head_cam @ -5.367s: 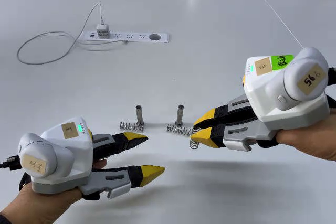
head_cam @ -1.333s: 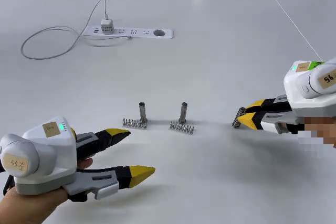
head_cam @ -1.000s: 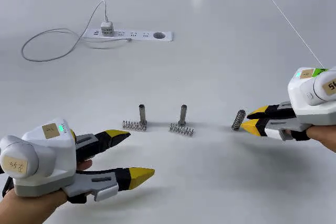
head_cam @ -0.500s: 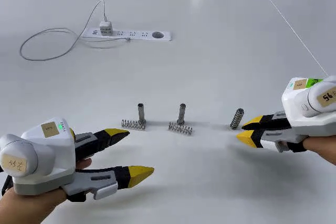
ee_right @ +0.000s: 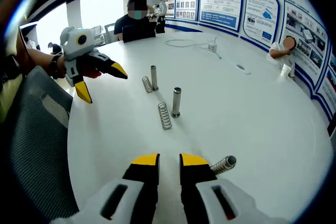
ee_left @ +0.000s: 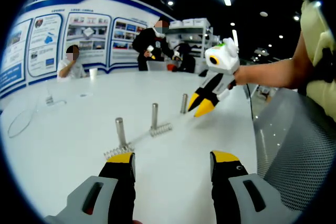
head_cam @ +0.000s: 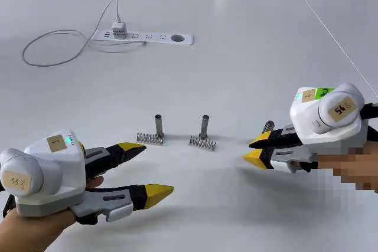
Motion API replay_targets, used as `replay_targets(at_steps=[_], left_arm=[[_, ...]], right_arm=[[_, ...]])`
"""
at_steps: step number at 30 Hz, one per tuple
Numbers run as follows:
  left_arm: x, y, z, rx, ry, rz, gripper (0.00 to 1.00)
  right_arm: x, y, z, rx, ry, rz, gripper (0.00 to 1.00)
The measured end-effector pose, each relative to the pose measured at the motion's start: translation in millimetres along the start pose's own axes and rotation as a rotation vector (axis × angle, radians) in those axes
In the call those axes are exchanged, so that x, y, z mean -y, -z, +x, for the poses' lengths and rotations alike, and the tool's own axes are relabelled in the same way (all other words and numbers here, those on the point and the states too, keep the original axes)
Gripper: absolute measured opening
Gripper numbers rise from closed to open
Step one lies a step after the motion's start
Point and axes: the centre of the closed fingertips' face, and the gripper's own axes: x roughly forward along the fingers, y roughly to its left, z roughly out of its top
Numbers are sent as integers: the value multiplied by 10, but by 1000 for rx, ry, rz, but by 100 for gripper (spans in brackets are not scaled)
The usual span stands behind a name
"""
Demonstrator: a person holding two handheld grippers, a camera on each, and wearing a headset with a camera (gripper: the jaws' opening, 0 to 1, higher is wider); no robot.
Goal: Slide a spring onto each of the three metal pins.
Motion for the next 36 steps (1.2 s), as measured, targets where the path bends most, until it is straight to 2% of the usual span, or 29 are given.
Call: replay_targets(at_steps=[16, 36], left_arm=[[26, -24, 9, -1, 2, 5, 58], [-8, -19, -27, -10, -7, 5, 58]], right_arm=[[-47, -235, 290, 17, -44, -27, 17], [-55, -221, 566, -11, -87, -13, 17]])
